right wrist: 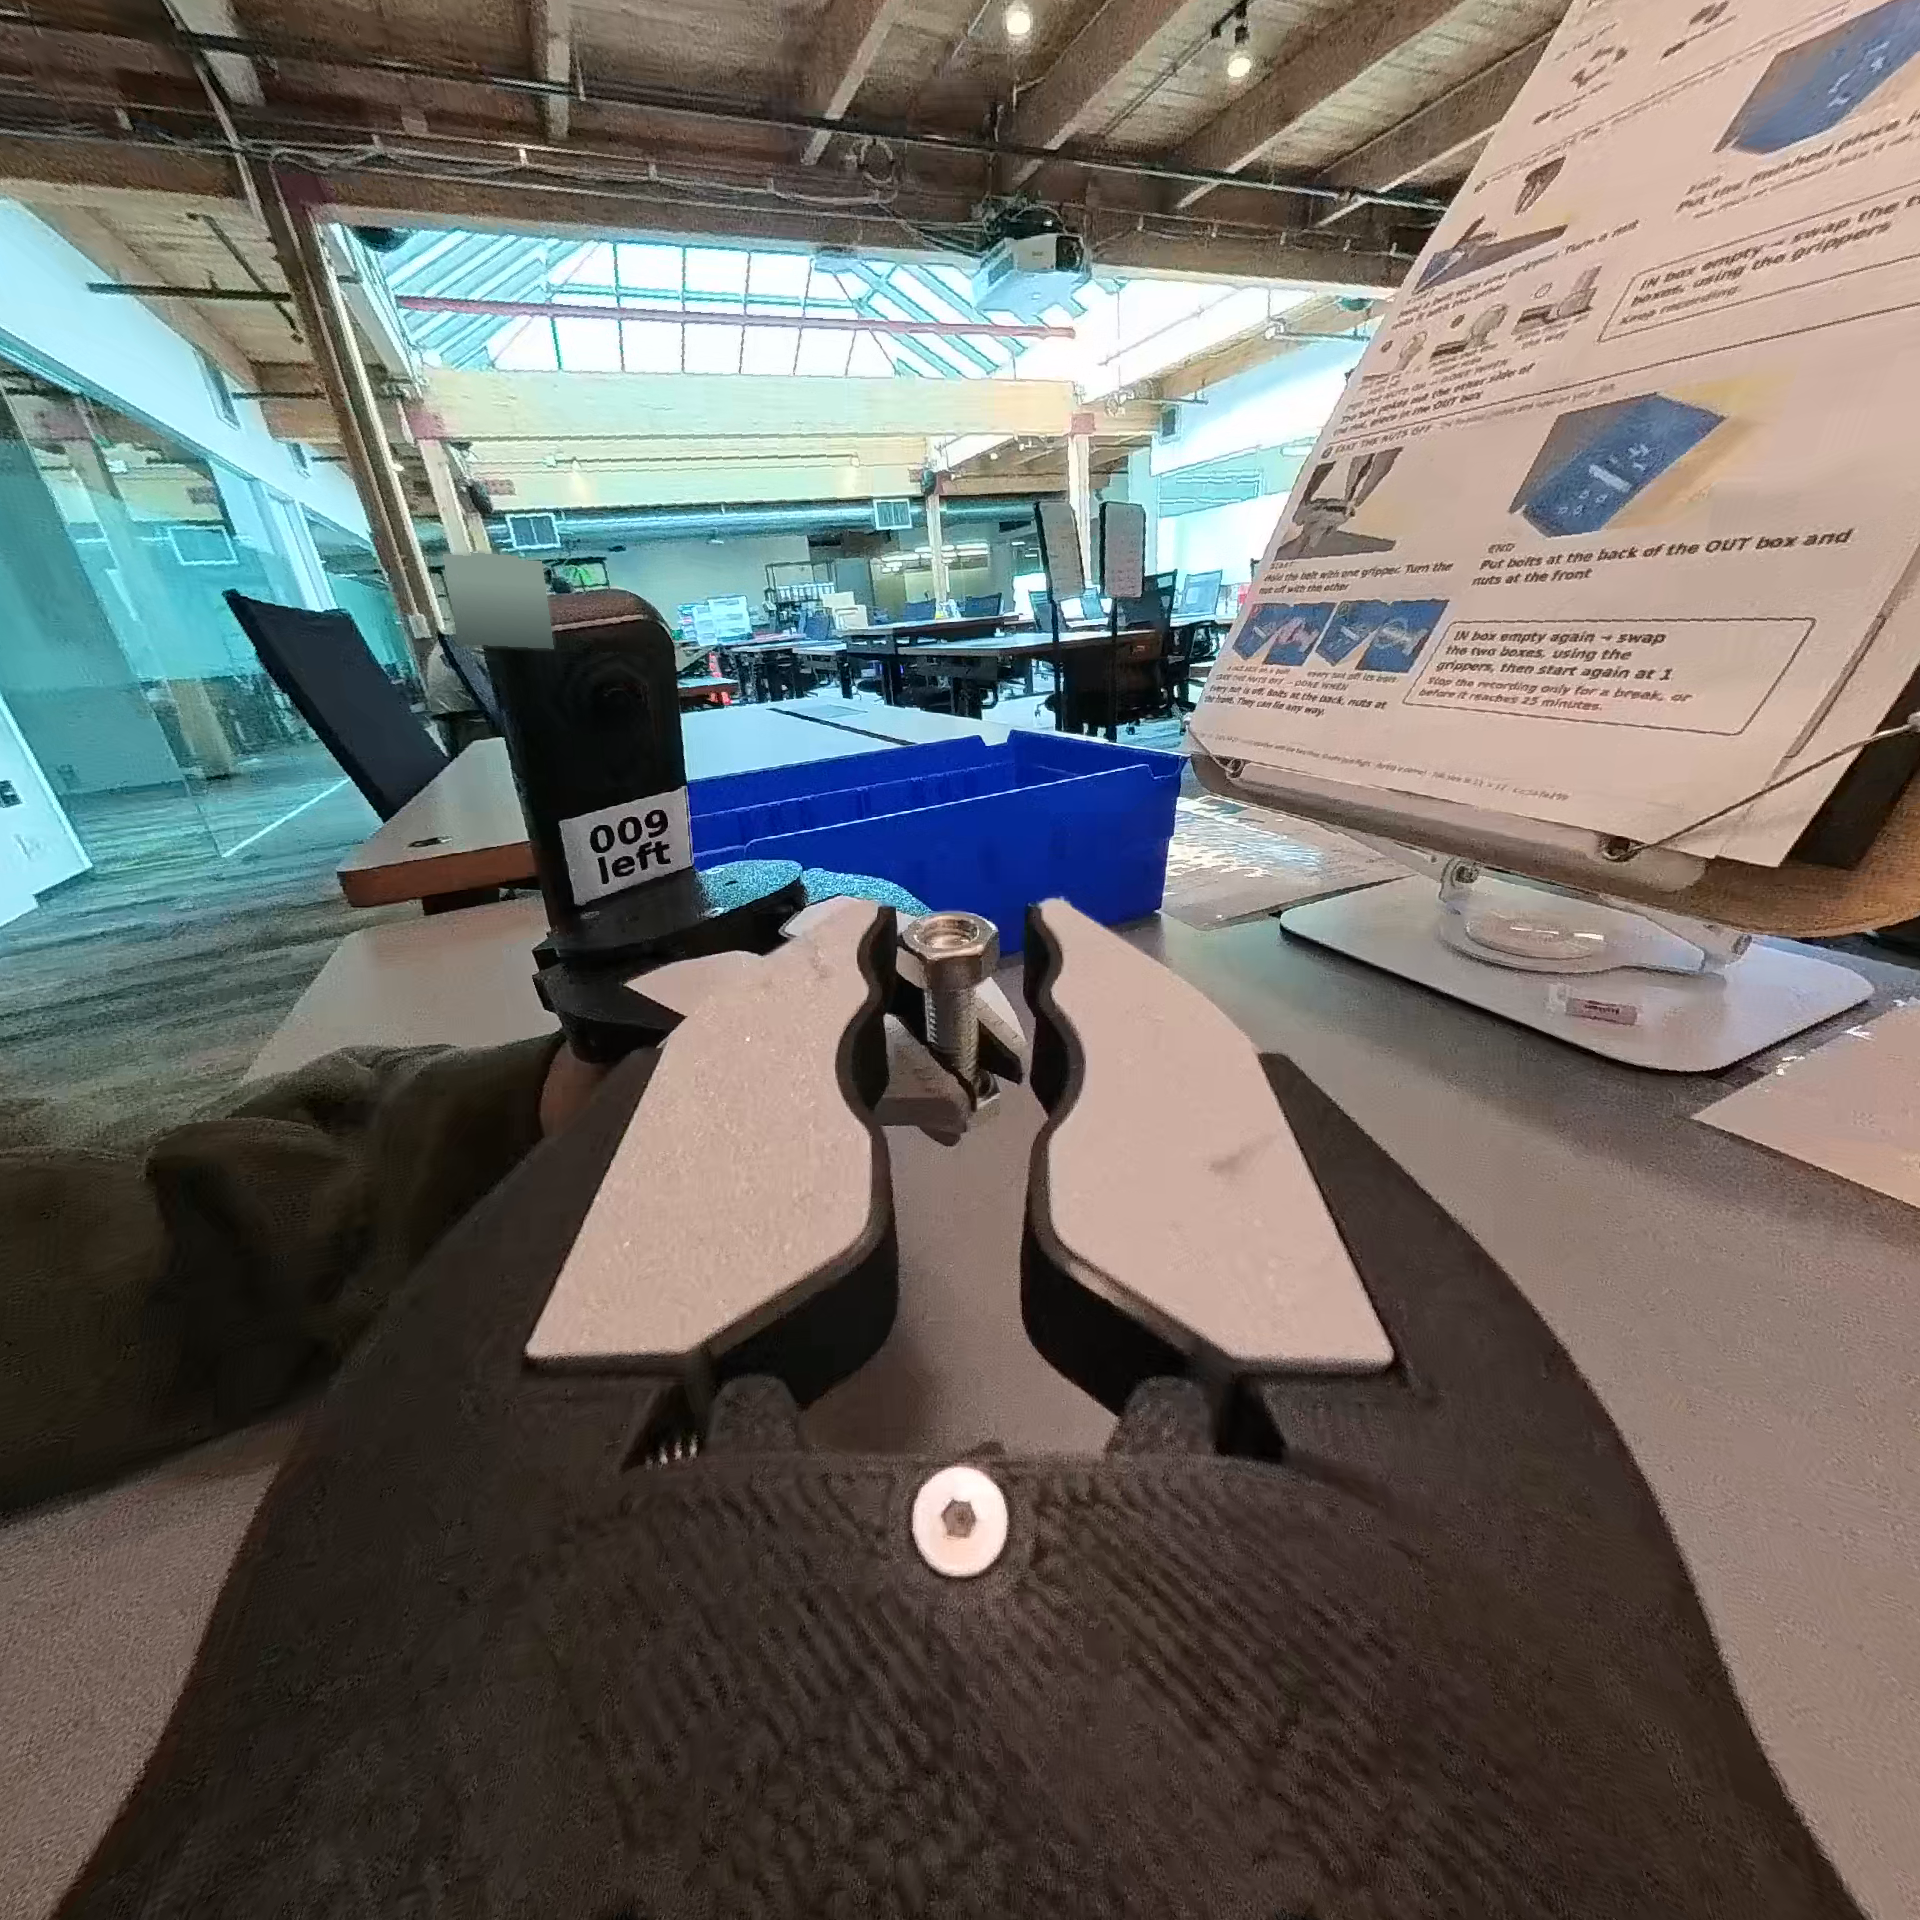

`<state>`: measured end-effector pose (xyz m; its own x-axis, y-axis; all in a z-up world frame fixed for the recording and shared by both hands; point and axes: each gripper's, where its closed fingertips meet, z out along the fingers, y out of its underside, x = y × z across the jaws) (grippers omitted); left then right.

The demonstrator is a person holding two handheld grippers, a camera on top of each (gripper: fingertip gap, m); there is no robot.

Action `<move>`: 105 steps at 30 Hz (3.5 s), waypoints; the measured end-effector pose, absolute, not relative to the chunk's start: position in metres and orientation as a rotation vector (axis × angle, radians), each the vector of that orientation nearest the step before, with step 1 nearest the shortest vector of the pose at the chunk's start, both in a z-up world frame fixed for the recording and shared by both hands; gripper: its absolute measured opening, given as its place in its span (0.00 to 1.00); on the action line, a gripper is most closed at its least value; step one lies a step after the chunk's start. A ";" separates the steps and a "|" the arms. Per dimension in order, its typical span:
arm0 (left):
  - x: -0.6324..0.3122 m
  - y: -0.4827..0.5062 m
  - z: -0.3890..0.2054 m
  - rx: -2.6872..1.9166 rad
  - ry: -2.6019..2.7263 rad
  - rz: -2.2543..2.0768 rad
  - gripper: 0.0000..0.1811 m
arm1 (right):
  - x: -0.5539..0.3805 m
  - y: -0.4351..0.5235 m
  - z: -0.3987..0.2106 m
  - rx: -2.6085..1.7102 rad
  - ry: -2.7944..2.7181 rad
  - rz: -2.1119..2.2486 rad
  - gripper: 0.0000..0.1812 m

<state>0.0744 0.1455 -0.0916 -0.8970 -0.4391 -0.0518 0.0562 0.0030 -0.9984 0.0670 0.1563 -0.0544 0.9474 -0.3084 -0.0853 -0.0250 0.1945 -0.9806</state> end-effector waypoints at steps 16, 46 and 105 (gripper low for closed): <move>0.033 0.132 -0.088 -0.130 2.105 -2.196 0.05 | 0.033 0.154 -0.050 -1.328 0.049 0.141 0.08; -0.003 0.127 -0.079 0.111 2.175 -2.392 0.05 | 0.005 0.155 -0.052 -1.332 -0.124 0.313 0.10; 0.088 0.156 -0.096 -0.434 1.897 -1.743 0.05 | 0.080 0.163 -0.061 -1.391 0.306 -0.387 0.19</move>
